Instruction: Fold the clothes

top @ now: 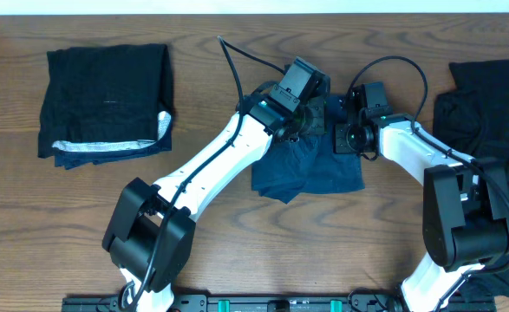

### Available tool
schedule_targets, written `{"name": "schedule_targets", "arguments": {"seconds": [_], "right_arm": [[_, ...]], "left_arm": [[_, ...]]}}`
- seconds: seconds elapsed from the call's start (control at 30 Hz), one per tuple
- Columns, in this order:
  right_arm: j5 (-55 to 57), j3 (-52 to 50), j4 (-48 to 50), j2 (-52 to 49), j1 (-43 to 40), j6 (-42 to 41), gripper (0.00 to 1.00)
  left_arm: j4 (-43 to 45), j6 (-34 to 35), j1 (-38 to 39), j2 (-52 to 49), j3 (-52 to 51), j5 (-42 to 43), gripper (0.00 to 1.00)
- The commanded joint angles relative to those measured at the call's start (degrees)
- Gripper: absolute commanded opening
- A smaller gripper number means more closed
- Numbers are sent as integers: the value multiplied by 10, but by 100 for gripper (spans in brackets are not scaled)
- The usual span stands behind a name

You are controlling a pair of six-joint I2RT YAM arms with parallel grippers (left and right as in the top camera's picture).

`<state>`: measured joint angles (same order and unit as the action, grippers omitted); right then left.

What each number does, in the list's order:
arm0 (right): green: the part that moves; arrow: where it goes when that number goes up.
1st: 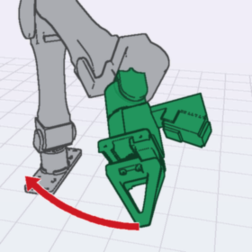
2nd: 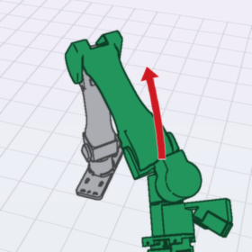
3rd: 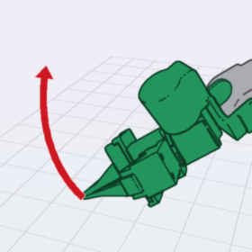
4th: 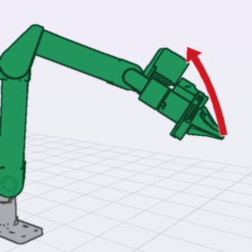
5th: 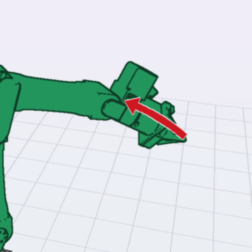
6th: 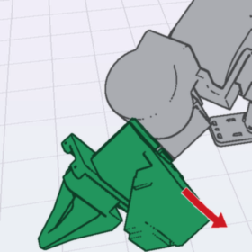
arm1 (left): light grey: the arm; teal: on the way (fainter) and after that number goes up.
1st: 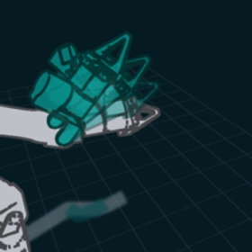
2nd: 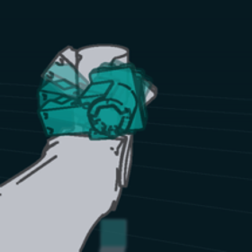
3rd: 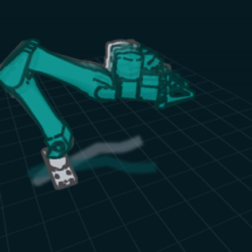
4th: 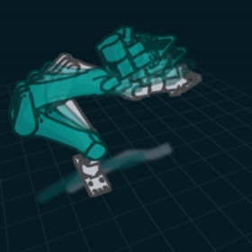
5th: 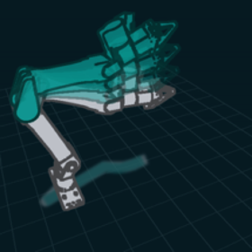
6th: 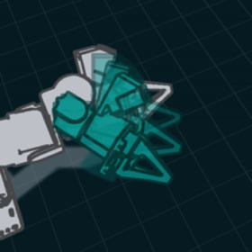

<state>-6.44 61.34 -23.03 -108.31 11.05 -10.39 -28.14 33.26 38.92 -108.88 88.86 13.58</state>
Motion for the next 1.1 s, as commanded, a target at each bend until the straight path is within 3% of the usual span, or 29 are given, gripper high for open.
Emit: {"name": "schedule_targets", "arguments": {"seconds": [0.0,0.17,0.53,0.6,0.67,0.77,1.0,1.07], "right_arm": [[-11,-23,-12,-39,4,-3,1],[-11,-23,-12,-39,4,-3,1],[-11,16,-63,12,-18,-2,1],[-11,17,-68,33,-18,1,1],[-11,17,-75,61,-26,2,2],[-11,17,-96,106,-41,2,7],[-15,17,-155,233,-74,2,11],[-41,17,-160,271,-82,2,10]], "left_arm": [[7,6,4,-1,15,8,13],[18,42,4,-1,15,10,14],[21,41,4,-1,15,15,15],[21,41,4,-1,15,15,34],[24,37,4,-1,15,16,44],[45,-1,3,0,16,59,68],[25,-35,-12,9,24,70,69],[-3,-41,-18,9,23,46,61]]}}
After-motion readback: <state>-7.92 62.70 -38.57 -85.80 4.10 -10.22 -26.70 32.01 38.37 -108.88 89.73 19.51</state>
